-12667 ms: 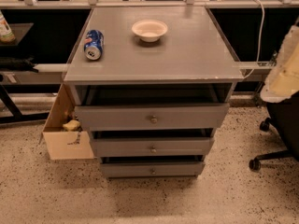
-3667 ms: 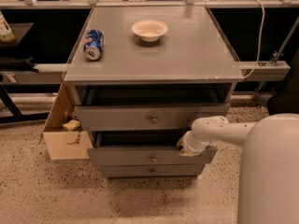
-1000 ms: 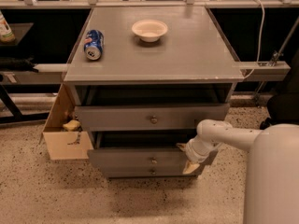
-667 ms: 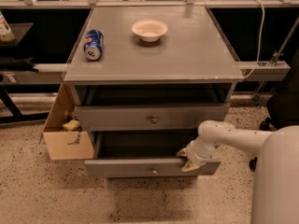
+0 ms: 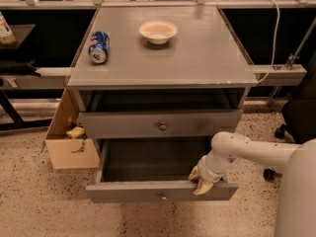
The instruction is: Open middle drawer
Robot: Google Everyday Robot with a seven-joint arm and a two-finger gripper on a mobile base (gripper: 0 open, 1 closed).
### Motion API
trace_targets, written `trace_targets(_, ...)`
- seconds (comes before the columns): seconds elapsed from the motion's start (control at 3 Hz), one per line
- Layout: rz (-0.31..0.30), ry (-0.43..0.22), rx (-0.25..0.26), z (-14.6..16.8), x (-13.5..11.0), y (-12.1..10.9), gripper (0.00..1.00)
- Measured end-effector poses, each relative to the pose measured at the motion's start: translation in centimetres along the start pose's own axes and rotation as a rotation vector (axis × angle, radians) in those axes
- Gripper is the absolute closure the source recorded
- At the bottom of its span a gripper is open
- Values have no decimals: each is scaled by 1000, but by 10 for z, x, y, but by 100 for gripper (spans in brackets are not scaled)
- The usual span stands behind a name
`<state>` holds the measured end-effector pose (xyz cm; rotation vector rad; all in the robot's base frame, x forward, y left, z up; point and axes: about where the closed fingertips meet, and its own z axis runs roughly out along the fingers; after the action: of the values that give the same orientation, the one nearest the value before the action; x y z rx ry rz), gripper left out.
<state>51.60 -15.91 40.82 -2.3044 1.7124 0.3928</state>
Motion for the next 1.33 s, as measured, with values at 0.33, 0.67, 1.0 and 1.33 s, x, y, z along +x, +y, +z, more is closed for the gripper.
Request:
trace_targets(0.33, 9, -80, -43, 10, -10, 14, 100)
trace_targets(0.67, 9, -80, -43, 10, -10, 14, 100)
trace_targets(1.0, 25, -160, -77, 15, -19, 36, 100)
trace_targets(1.33, 26, -164, -78, 15, -18, 36, 100)
